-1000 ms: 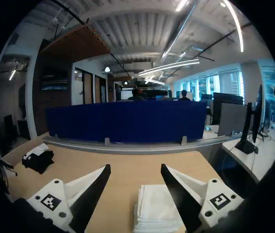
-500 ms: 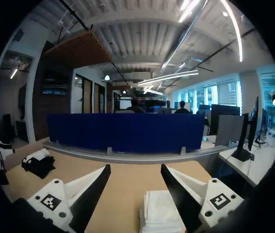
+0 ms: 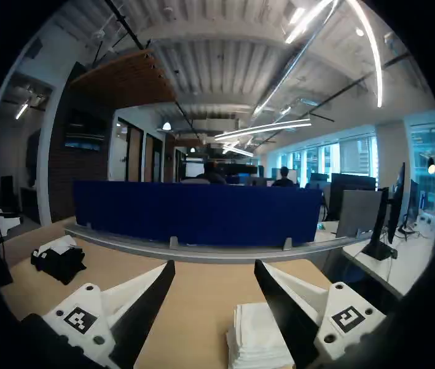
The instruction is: Fold towel
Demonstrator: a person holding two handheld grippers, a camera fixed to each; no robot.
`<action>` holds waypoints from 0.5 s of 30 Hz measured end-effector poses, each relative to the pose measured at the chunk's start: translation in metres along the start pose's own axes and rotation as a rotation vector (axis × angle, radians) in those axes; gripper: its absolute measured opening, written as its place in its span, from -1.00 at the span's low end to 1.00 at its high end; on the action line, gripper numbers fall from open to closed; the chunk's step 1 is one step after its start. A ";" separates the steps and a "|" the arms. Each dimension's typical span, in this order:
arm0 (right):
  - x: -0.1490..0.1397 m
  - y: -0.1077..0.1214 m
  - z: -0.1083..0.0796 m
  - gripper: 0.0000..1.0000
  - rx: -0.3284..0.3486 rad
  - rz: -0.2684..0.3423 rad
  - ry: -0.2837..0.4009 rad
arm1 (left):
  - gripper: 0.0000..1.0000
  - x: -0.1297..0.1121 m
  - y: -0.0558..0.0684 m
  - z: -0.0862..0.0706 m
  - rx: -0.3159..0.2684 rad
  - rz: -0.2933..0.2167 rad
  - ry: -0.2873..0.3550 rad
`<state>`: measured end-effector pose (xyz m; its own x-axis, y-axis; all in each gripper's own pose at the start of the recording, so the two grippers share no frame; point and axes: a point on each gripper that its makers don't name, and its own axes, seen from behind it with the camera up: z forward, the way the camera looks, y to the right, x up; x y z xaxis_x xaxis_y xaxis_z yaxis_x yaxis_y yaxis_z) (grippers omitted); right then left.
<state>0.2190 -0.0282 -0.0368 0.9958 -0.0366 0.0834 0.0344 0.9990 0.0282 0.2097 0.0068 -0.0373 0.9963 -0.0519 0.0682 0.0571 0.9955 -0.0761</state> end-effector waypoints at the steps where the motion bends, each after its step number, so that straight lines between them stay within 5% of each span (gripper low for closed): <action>1: 0.000 -0.001 0.000 1.00 0.000 0.000 -0.001 | 0.96 0.000 -0.002 0.000 0.002 -0.003 0.001; 15: -0.007 -0.028 0.009 1.00 0.037 0.029 -0.034 | 0.95 -0.032 -0.019 0.005 0.041 0.017 -0.008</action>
<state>0.2102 -0.0557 -0.0292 0.9929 -0.0088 0.1184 0.0015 0.9981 0.0616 0.1760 -0.0103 -0.0335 0.9966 -0.0348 0.0752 0.0377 0.9986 -0.0369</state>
